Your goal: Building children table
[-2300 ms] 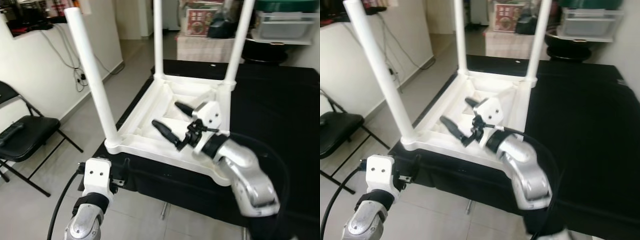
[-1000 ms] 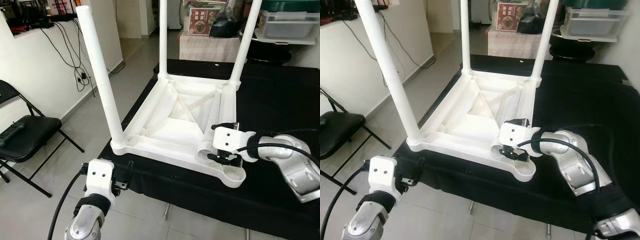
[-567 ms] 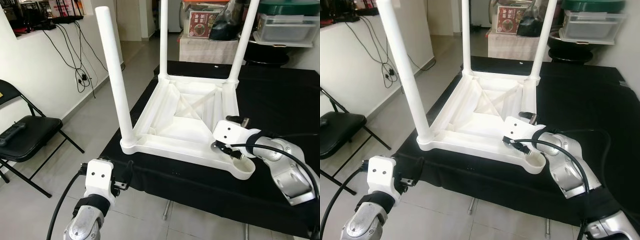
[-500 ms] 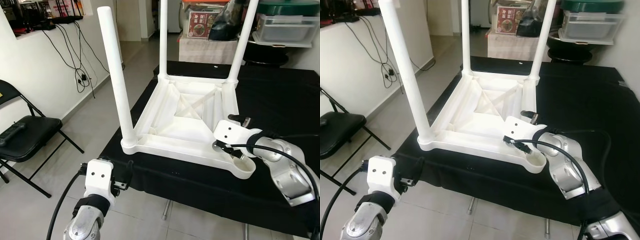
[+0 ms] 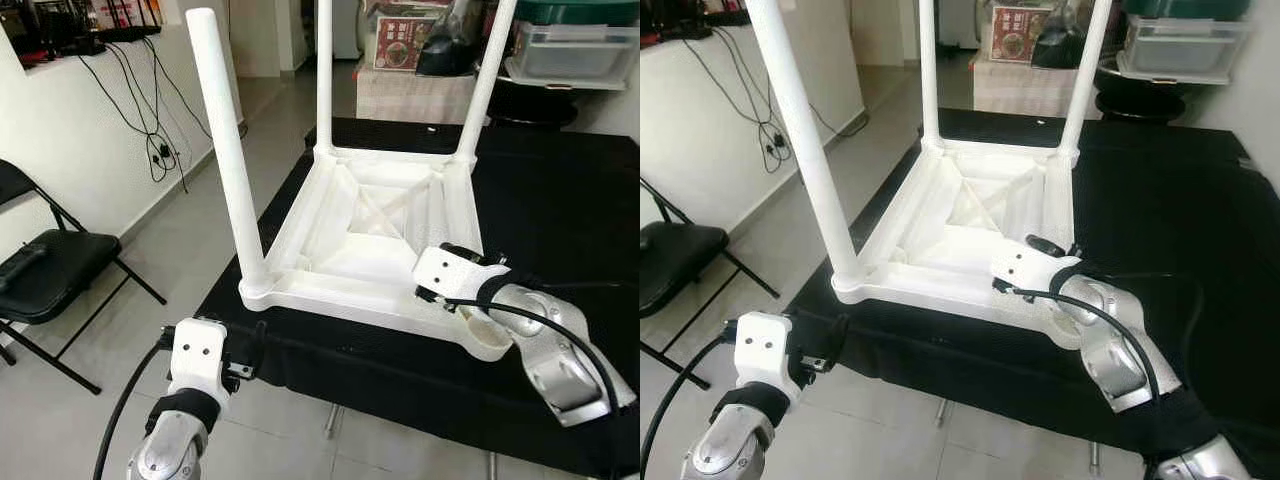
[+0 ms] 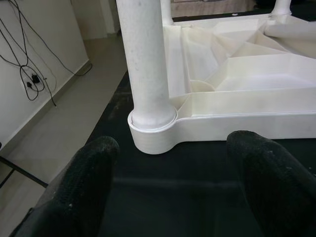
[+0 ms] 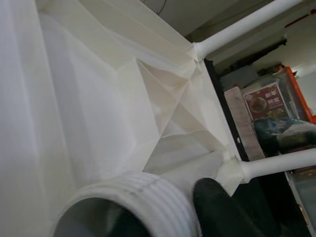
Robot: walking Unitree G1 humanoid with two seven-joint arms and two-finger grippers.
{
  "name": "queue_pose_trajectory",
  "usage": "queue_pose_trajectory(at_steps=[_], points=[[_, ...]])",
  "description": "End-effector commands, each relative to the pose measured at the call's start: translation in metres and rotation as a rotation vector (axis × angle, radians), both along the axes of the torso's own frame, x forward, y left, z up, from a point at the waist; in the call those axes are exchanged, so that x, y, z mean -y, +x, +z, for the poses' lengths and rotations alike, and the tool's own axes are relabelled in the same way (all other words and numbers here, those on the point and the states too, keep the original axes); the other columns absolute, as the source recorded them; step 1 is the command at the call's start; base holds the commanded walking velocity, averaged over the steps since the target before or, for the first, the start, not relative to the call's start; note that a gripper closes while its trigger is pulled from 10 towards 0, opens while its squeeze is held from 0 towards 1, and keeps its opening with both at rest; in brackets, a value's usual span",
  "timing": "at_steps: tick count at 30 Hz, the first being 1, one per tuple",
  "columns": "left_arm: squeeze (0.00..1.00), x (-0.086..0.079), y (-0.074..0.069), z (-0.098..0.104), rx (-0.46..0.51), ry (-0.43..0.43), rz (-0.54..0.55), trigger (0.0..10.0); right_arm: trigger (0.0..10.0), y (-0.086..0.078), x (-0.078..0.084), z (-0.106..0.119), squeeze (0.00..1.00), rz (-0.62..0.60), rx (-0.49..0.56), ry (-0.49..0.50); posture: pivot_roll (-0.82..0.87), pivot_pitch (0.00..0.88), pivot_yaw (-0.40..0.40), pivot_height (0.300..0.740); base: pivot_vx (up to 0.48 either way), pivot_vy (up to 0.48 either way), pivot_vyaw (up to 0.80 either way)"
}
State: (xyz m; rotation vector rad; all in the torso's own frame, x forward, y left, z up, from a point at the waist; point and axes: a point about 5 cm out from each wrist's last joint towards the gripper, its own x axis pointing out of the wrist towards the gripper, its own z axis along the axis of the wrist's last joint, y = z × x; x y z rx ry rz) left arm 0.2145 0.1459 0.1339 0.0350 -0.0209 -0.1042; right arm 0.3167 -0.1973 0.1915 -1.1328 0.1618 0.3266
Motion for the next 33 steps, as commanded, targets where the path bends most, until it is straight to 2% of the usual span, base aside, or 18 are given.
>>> queue_pose_trajectory(at_steps=[1, 7, 13, 15, 18, 20, 21, 22, 23, 24, 25, 28, 30, 31, 32, 33], points=[[0.0, -0.003, -0.002, 0.001, -0.005, 0.023, 0.013, 10.0, 0.0, 0.002, -0.002, 0.003, 0.0, -0.008, 0.032, -0.014, -0.06, 0.062, 0.004, 0.74, 0.0, 0.0, 0.0], [0.0, -0.004, -0.002, 0.001, -0.005, 0.027, 0.013, 10.0, 0.0, 0.002, 0.001, 0.006, 0.0, -0.03, 0.059, -0.007, -0.06, 0.063, 0.008, 0.74, 0.0, 0.0, 0.0], [0.0, -0.005, -0.001, 0.004, 0.0, 0.028, 0.012, 10.0, 0.0, 0.01, 0.013, 0.026, 0.0, -0.069, 0.152, 0.051, -0.06, 0.061, 0.015, 0.74, 0.0, 0.0, 0.0], [0.0, -0.008, 0.001, 0.009, 0.015, 0.028, 0.018, 10.0, 0.0, 0.016, 0.024, 0.04, 0.0, -0.122, 0.194, 0.154, -0.06, 0.059, 0.018, 0.74, 0.0, 0.0, 0.0], [0.0, -0.014, 0.007, 0.029, 0.074, -0.034, 0.008, 10.0, 0.0, 0.024, 0.042, 0.071, 0.0, -0.164, 0.271, 0.417, -0.06, 0.056, 0.022, 0.74, 0.0, 0.0, 0.0], [0.0, -0.014, 0.007, 0.029, 0.074, -0.034, 0.008, 10.0, 0.0, 0.024, 0.042, 0.071, 0.0, -0.164, 0.271, 0.417, -0.06, 0.056, 0.022, 0.74, 0.0, 0.0, 0.0], [0.0, -0.016, 0.01, 0.039, 0.107, -0.074, -0.007, 10.0, 0.0, 0.026, 0.047, 0.082, 0.0, -0.156, 0.306, 0.487, -0.06, 0.053, 0.023, 0.74, 0.0, 0.0, 0.0], [0.0, -0.016, 0.01, 0.039, 0.107, -0.074, -0.007, 10.0, 0.0, 0.026, 0.047, 0.082, 0.0, -0.156, 0.306, 0.487, -0.06, 0.053, 0.023, 0.74, 0.0, 0.0, 0.0], [0.0, -0.018, 0.018, 0.07, 0.202, -0.191, -0.072, 10.0, 0.0, 0.027, 0.055, 0.105, 0.0, -0.126, 0.368, 0.66, -0.06, 0.046, 0.025, 0.74, 0.0, 0.0, 0.0], [0.0, -0.018, 0.018, 0.07, 0.202, -0.191, -0.072, 10.0, 0.0, 0.027, 0.055, 0.105, 0.0, -0.126, 0.368, 0.66, -0.06, 0.046, 0.025, 0.74, 0.0, 0.0, 0.0], [0.0, -0.017, 0.021, 0.083, 0.243, -0.233, -0.112, 10.0, 0.0, 0.027, 0.055, 0.112, 0.0, -0.109, 0.387, 0.734, -0.06, 0.046, 0.025, 0.74, 0.0, 0.0, 0.0], [0.0, -0.017, 0.022, 0.09, 0.265, -0.254, -0.136, 10.0, 0.0, 0.027, 0.055, 0.115, 0.0, -0.099, 0.395, 0.775, -0.06, 0.046, 0.025, 0.74, 0.0, 0.0, 0.0], [0.0, -0.013, 0.022, 0.104, 0.309, -0.3, -0.193, 10.0, 0.0, 0.028, 0.05, 0.119, 0.0, -0.057, 0.405, 0.92, -0.05, 0.04, 0.026, 0.74, 0.0, 0.0, 0.0], [0.0, -0.013, 0.022, 0.104, 0.309, -0.3, -0.193, 10.0, 0.0, 0.028, 0.05, 0.119, 0.0, -0.057, 0.405, 0.92, -0.05, 0.04, 0.026, 0.74, 0.0, 0.0, 0.0], [0.0, -0.009, 0.022, 0.112, 0.335, -0.346, -0.236, 10.0, 0.0, 0.028, 0.046, 0.123, 0.0, -0.002, 0.404, 1.094, -0.05, 0.03, 0.029, 0.74, 0.0, 0.0, 0.0], [0.0, -0.009, 0.022, 0.112, 0.335, -0.346, -0.236, 10.0, 0.0, 0.028, 0.046, 0.123, 0.0, -0.002, 0.404, 1.094, -0.05, 0.03, 0.029, 0.74, 0.0, 0.0, 0.0]])
